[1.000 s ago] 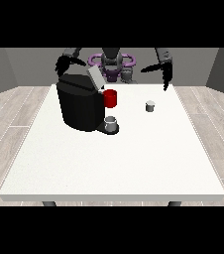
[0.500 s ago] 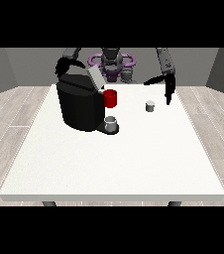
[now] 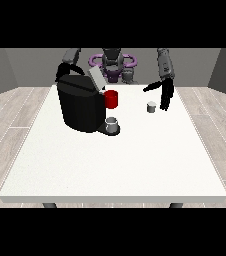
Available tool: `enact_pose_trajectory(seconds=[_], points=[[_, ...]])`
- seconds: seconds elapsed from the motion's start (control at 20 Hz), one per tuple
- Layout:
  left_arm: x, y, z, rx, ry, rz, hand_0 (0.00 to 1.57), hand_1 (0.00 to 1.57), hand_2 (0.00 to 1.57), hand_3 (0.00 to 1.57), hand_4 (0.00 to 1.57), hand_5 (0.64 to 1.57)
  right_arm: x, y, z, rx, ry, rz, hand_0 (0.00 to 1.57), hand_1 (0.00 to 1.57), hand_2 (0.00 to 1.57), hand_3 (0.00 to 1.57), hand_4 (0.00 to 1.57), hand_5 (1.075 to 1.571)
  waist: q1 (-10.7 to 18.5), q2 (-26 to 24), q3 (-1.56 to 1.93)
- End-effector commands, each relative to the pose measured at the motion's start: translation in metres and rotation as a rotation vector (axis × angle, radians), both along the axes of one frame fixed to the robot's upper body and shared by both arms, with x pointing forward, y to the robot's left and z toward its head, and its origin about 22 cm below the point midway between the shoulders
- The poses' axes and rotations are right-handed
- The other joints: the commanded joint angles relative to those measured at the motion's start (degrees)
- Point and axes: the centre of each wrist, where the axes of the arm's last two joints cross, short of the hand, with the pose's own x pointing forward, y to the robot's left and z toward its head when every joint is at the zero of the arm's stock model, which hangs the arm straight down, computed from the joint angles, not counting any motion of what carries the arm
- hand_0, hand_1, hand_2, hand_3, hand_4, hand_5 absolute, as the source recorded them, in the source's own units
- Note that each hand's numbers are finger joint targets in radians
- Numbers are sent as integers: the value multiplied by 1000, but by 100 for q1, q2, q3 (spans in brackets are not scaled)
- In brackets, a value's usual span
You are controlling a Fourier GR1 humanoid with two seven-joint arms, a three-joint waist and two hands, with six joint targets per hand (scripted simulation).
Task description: Insert the coffee pod into the coffee machine and close the lid
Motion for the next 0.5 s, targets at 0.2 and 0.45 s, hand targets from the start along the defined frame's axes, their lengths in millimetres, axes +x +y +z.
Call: enact_pose_trajectory(seconds=[0.2,0.45], points=[[19,10,7,92,35,25,807,807,847,501,0,1571,20,21,9,-9,21,-4,0,0,0,0,422,1571,-4,172,-1],[9,28,-4,231,47,27,580,580,719,472,0,1571,10,19,2,-44,0,22,0,0,0,0,356,1571,-274,298,-3]])
